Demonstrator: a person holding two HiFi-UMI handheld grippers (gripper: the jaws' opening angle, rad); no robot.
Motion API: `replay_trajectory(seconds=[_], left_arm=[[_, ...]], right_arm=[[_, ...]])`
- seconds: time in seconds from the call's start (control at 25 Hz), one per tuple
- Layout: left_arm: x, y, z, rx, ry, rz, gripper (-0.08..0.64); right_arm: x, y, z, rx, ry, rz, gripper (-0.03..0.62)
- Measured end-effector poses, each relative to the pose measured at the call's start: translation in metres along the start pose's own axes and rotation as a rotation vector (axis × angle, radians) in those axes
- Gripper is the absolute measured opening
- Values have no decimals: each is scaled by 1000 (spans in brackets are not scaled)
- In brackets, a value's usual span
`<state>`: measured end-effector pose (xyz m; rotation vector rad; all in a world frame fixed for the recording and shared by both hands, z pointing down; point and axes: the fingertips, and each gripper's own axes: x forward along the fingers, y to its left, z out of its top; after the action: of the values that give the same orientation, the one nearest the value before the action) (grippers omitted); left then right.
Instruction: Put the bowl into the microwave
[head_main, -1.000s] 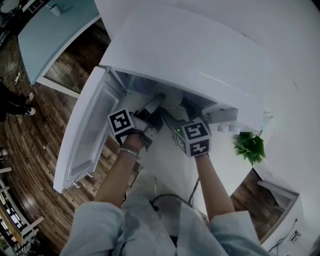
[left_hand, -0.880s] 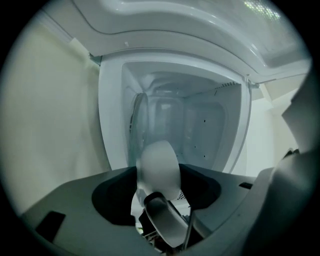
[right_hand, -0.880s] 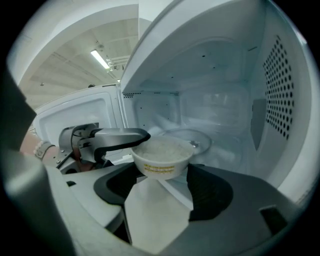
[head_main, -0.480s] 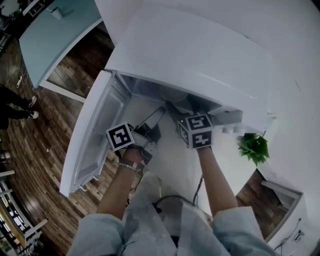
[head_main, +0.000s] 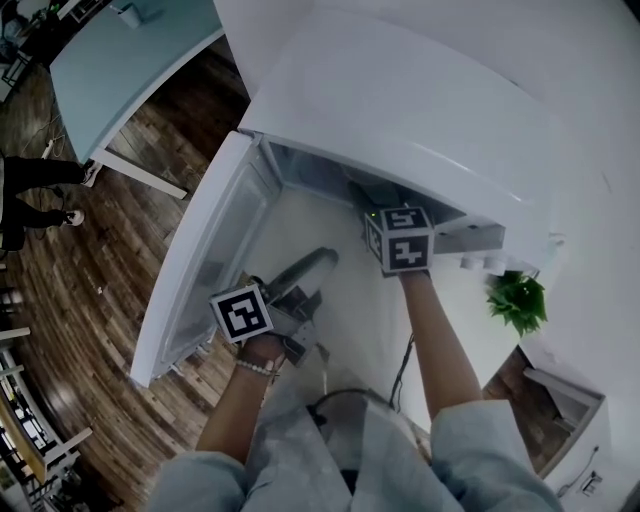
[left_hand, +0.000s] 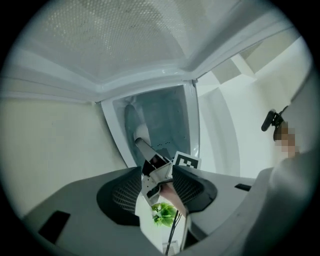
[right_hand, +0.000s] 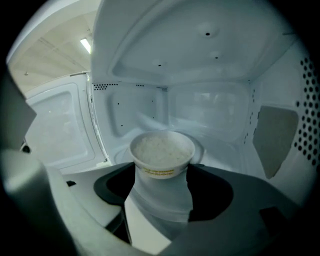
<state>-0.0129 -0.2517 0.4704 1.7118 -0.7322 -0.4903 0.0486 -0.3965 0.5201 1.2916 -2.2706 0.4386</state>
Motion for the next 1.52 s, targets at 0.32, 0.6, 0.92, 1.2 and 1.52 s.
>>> replay_trajectory(seconds=[0.32, 0.6, 0.92, 1.2, 1.52], left_arm=[[-20, -17, -15, 102, 21, 42, 114], [-26, -37, -13, 289, 17, 88, 2], [-25, -78, -4, 472, -12, 65, -2], [-19, -117, -12, 664, 9, 47, -2], [-17, -172, -21, 870, 31, 6, -2]], right_arm=[[1, -2, -4, 15, 25, -4, 336], [-38, 10, -4, 6, 0, 13, 336], [-115, 18, 15, 26, -170, 3, 137], [-189, 23, 50, 32, -348, 21, 2], [-256, 32, 71, 17, -464, 56, 0]])
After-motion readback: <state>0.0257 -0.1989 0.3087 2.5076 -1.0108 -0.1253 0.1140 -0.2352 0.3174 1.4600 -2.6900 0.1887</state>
